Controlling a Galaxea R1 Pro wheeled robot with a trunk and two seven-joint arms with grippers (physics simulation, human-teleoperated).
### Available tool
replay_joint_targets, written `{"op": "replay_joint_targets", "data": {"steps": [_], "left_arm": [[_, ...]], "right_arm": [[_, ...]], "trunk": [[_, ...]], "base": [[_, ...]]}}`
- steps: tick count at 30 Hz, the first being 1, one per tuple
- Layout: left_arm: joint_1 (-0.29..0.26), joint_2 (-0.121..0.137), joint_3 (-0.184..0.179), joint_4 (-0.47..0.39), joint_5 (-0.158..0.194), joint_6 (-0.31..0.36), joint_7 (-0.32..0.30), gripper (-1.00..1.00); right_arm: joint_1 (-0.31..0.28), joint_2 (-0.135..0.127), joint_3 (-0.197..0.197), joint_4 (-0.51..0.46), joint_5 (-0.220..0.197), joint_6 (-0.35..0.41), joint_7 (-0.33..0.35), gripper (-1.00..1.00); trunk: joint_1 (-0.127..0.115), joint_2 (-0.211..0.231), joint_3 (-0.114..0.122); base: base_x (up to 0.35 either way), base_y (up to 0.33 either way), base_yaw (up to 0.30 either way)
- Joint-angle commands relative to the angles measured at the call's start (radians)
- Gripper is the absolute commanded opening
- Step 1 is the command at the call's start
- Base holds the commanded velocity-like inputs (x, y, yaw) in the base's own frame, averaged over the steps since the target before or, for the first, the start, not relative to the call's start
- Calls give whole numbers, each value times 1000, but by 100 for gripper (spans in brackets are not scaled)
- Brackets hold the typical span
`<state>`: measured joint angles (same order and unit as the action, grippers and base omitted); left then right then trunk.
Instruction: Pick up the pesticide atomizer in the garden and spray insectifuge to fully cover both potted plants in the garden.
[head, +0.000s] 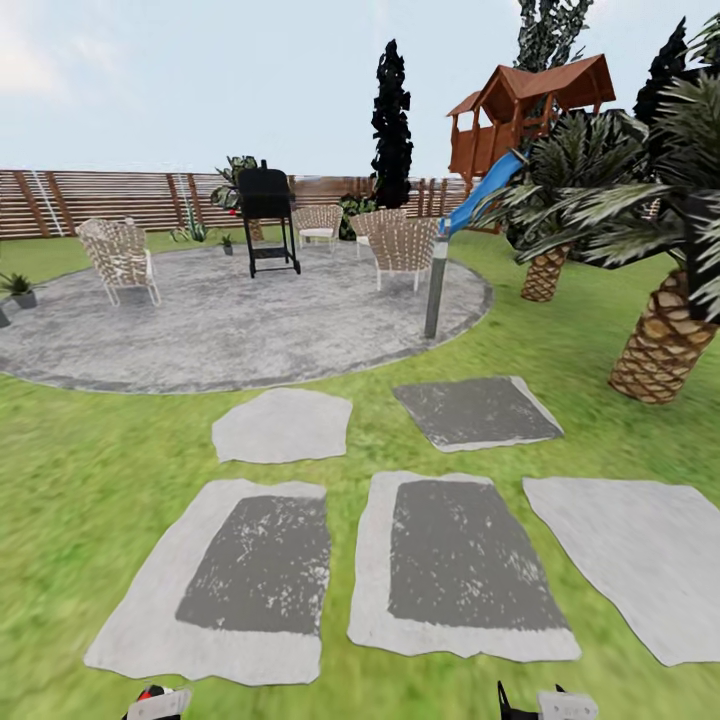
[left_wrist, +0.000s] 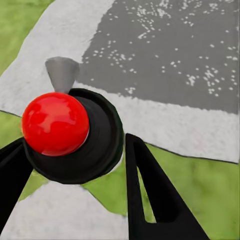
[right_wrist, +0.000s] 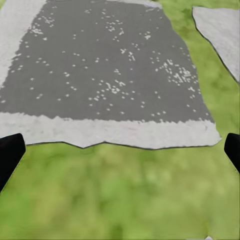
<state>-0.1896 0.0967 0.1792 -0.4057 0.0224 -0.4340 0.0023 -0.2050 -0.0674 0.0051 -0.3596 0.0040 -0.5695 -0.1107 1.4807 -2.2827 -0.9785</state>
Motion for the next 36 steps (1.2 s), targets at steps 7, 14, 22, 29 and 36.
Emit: {"op": "replay_joint_targets", "data": {"steps": [7, 14, 22, 29, 36], "left_arm": [[-1, 0, 0, 1, 2, -3, 0, -100], [-1, 0, 0, 1, 1, -3, 0, -100], [-1, 0, 1, 1, 2, -3, 1, -100], [-1, 0, 2, 1, 2, -3, 1, -100], [-1, 0, 2, 1, 2, -3, 1, -100]], "right_arm": [[-1, 0, 1, 1, 1, -3, -3, 100], [-1, 0, 1, 1, 1, -3, -3, 100], [-1, 0, 1, 1, 1, -3, -3, 100], [-1, 0, 1, 1, 1, -3, -3, 100], [-1, 0, 1, 1, 1, -3, -3, 100]], "trunk": [[0, 0, -1], [0, 0, -1], [0, 0, -1], [0, 0, -1], [0, 0, -1]], "base": [[338, 0, 0], [338, 0, 0], [338, 0, 39], [338, 0, 185], [338, 0, 214]]}}
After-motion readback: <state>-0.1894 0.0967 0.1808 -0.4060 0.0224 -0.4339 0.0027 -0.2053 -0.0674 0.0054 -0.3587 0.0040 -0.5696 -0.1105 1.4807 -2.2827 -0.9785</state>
